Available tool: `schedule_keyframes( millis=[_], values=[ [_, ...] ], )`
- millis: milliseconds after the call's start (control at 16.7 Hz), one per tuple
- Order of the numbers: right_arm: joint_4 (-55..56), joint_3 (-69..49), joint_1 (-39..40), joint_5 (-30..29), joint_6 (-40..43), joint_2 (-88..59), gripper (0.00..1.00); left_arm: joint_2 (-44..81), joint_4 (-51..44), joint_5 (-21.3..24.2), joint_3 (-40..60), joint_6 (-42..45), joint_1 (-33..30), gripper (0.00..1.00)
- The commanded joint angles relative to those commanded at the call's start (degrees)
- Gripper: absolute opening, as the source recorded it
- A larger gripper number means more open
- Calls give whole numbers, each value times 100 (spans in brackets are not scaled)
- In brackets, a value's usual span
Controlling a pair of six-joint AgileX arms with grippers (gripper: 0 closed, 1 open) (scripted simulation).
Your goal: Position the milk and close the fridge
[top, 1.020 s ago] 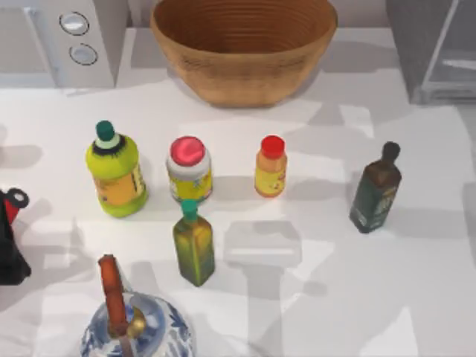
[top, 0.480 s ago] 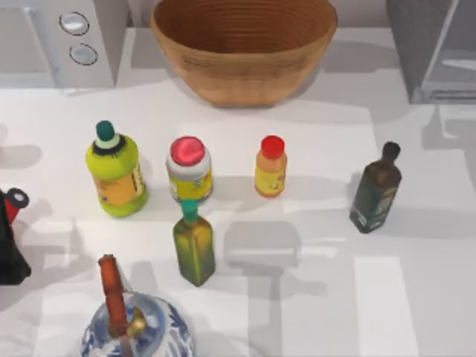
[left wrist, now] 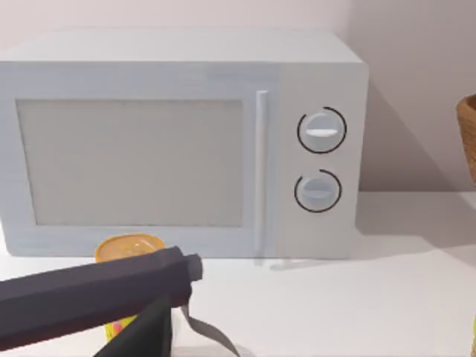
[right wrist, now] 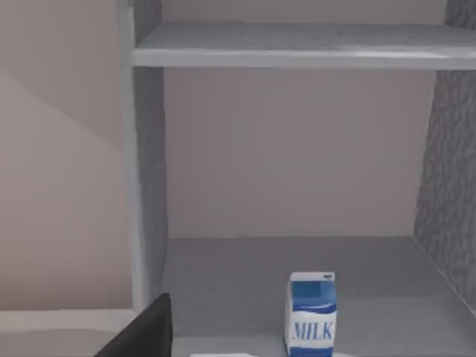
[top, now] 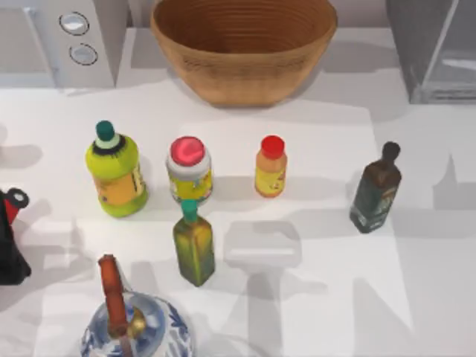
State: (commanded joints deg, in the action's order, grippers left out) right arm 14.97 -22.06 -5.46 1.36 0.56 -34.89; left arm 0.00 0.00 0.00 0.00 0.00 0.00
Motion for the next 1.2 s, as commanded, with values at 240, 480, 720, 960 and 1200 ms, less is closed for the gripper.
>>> schedule_keyframes(
  millis=[240, 480, 720, 960, 1200],
  values=[
    [-715, 1180, 158, -137, 8, 2042, 100, 0, 0, 0, 0, 0, 0, 100],
    [-1321, 1998, 413, -180, -30, 3221, 100, 0, 0, 0, 0, 0, 0, 100],
    [-1497, 2206, 545, -136, -56, 3489, 100, 0, 0, 0, 0, 0, 0, 100],
    [-1488, 2193, 525, -136, -54, 3469, 100, 0, 0, 0, 0, 0, 0, 100],
    [-1914, 1882, 549, -117, -53, 3844, 100, 0, 0, 0, 0, 0, 0, 100]
  ],
)
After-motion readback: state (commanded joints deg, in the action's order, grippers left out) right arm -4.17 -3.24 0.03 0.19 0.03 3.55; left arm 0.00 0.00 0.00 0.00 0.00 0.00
